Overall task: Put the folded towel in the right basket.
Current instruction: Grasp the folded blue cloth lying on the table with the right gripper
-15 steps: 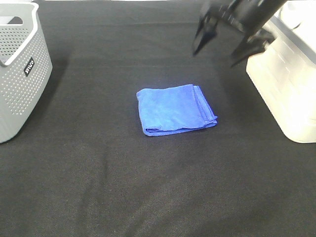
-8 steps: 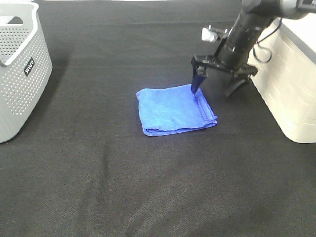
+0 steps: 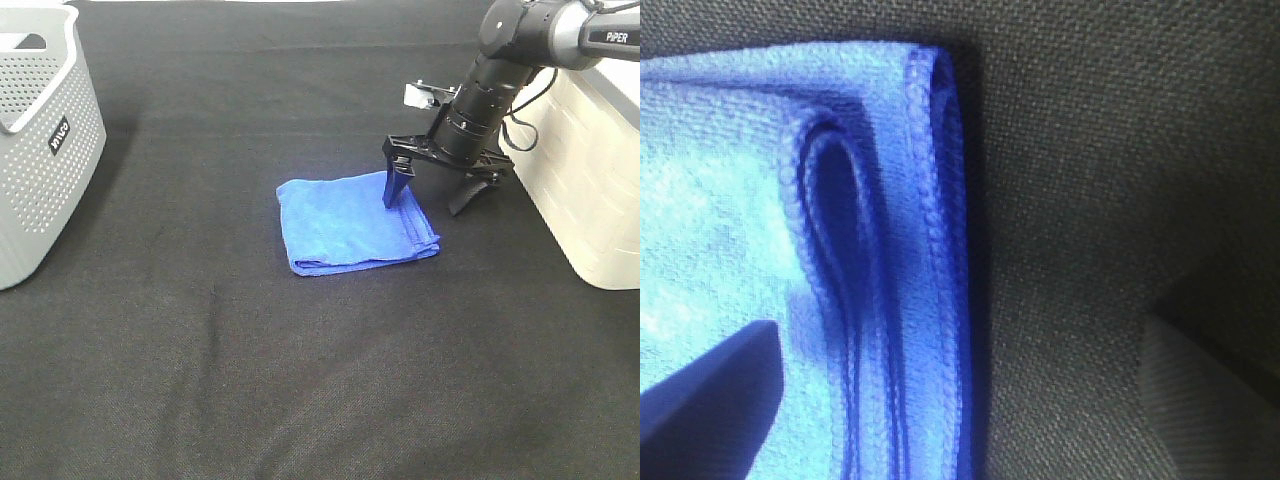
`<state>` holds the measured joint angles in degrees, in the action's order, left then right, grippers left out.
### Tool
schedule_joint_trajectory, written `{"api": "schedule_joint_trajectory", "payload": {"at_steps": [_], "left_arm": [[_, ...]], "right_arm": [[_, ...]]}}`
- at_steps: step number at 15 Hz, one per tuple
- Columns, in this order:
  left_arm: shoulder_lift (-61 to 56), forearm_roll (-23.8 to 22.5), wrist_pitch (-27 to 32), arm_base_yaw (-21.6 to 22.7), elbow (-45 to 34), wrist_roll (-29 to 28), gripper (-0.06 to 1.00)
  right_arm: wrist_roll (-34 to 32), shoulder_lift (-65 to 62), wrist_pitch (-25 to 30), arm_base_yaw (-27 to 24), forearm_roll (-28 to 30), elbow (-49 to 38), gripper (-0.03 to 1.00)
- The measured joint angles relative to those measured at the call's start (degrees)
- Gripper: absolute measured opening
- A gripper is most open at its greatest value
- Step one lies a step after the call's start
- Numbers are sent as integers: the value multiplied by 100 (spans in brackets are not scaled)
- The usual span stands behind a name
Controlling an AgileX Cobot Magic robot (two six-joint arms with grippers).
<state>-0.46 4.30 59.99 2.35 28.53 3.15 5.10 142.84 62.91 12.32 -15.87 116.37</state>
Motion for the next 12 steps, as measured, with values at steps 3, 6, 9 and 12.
{"api": "schedule_joint_trajectory", "payload": {"at_steps": [3,6,9,12], "left_arm": [[0,0,0,0,0,0,98],[0,0,0,0,0,0,98],[0,0,0,0,0,0,98],[0,0,0,0,0,6,98]], "right_arm": [[0,74,-23,109,-103,46,94],[-17,178,-281,739,-252,92,89],[-17,212,-453,1066,-269,92,70],[-23,252,-476,1089,-384,92,28]]}}
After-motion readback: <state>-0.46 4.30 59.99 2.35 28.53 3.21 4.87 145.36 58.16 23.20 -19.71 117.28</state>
